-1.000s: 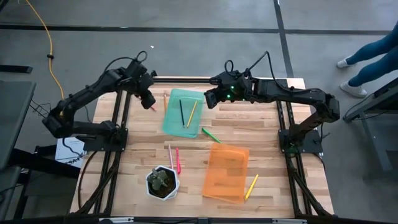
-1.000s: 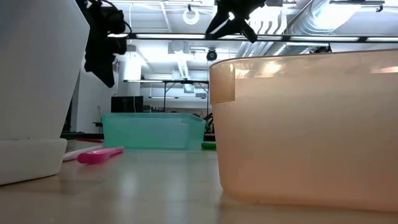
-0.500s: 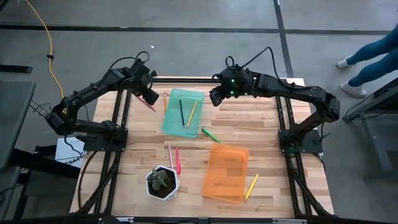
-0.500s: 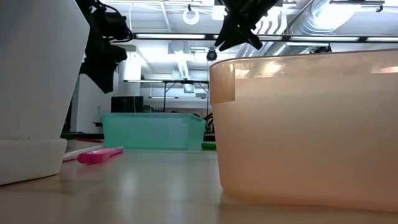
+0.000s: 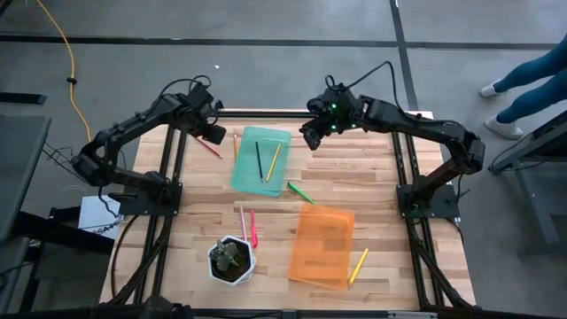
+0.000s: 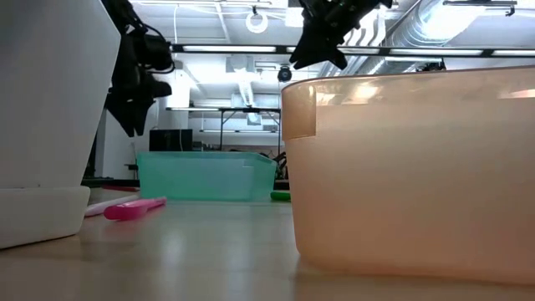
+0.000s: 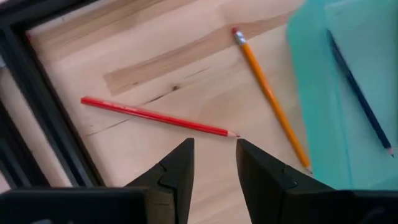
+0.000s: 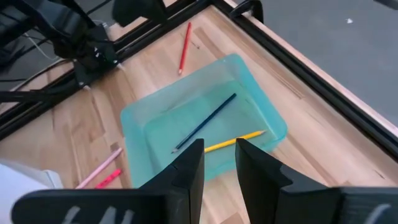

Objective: Sort pens & pencils
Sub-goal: Put the red pencil into the green bin

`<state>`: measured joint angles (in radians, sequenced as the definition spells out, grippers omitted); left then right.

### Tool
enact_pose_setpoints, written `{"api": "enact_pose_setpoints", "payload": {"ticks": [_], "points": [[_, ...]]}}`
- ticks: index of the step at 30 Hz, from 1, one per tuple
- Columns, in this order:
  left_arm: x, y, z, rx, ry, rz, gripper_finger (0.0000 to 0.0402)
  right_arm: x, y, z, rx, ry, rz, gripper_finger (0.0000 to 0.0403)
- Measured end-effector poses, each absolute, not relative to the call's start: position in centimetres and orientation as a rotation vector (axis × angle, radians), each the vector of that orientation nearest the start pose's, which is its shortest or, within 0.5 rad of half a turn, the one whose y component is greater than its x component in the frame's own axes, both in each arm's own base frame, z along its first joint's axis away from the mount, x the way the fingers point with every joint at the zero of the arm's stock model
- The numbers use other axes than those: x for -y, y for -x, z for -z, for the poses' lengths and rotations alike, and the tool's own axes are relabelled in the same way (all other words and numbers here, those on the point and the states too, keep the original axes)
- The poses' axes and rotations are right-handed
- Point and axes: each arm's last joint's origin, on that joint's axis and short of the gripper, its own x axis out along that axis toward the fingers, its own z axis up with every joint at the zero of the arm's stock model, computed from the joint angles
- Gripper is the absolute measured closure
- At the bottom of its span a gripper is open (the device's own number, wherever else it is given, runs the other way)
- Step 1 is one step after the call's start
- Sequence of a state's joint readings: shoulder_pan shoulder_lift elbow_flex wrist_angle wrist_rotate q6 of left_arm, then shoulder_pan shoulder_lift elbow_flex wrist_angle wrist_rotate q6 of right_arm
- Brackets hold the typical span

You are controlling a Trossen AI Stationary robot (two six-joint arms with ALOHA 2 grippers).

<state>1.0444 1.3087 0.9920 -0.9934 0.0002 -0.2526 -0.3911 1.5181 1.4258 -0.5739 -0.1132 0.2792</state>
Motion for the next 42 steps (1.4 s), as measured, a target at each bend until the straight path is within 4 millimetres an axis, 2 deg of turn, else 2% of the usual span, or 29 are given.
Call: {"api": "enact_pose_setpoints", "payload": {"ticks": [7,16,28,37,42], "points": [[-20.7,-10.6,-23.9,-1.039,1.024,-1.088,0.0293,13.0,-30.5,-34.5,-0.610,-0.415,0.344,0.0320],[-21.7,-11.3,-22.1,-1.034,1.206,-1.089,0.0293,13.9,-30.1,-34.5,-0.609,-0.399,0.324,0.0320],[-22.2,-11.5,-21.1,-1.021,1.293,-1.168,0.0293,15.4,-29.6,-34.8,-0.563,-0.420,0.312,0.0320],[-22.9,-11.9,-19.2,-1.069,1.370,-1.197,0.0293,16.5,-28.9,-34.8,-0.550,-0.442,0.303,0.0320],[-23.1,-12.0,-18.7,-1.036,1.467,-1.255,0.0293,16.9,-28.7,-34.9,-0.550,-0.416,0.264,0.0320]]}}
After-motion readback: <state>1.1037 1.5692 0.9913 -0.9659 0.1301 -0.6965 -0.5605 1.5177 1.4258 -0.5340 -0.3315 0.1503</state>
